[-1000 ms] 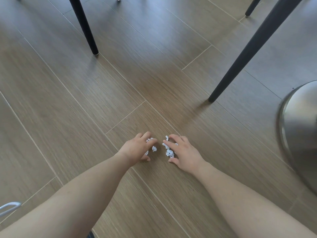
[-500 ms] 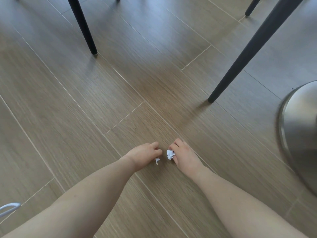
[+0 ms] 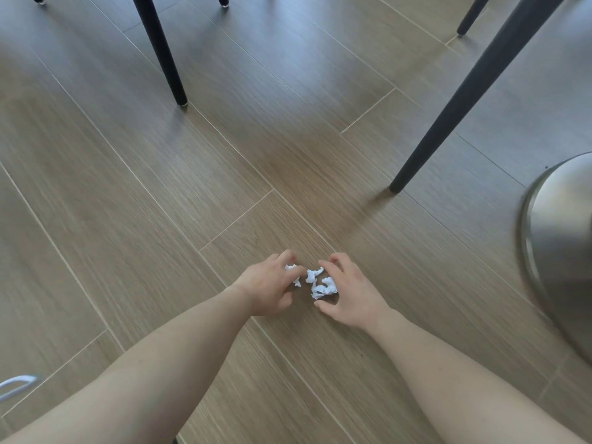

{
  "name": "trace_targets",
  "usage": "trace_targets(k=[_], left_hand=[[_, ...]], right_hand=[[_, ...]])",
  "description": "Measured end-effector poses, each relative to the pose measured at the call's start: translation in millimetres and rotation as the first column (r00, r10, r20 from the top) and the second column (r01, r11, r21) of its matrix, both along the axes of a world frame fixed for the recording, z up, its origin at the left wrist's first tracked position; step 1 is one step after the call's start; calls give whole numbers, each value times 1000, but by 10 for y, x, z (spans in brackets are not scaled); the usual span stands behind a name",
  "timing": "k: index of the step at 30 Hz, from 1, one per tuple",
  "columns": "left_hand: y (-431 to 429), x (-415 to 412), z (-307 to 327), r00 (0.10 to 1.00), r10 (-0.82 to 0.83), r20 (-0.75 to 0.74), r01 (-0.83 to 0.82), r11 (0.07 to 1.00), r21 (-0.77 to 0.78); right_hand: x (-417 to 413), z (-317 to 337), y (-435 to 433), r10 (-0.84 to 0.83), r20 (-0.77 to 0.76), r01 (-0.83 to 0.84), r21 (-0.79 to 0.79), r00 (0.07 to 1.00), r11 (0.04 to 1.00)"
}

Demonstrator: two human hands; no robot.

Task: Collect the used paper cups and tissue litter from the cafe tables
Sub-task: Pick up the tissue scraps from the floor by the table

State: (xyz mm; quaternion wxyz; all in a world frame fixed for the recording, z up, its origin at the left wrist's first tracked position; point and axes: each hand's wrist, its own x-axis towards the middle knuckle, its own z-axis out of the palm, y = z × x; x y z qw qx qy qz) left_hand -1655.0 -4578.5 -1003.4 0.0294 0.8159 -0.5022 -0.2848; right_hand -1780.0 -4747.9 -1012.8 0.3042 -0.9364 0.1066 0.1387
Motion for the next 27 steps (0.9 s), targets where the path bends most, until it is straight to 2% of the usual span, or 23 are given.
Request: trace_targets(k=[4,8,11,19,27], left_hand=[[-62,-106,-19,997,60,54,-64,996,58],[-134,-202,-23,987,157,23,-159,984,86],[-115,-223,-31,995,93,-33,-89,992,92],[-109,-112,-38,998,-60,-15,61,991,117],[-192,209,394,986,-167,8,162,965,204]], right_hand=[[50,6,112,27,-42,-31,-96,999,995],[76,17,179,41,-25,-43,-111,999,993],[69,9,168,59,-22,-61,-91,998,994],[90,-9,184,38,-22,-39,-45,999,998],[175,265,119,-109,-7,109,32,994,993]])
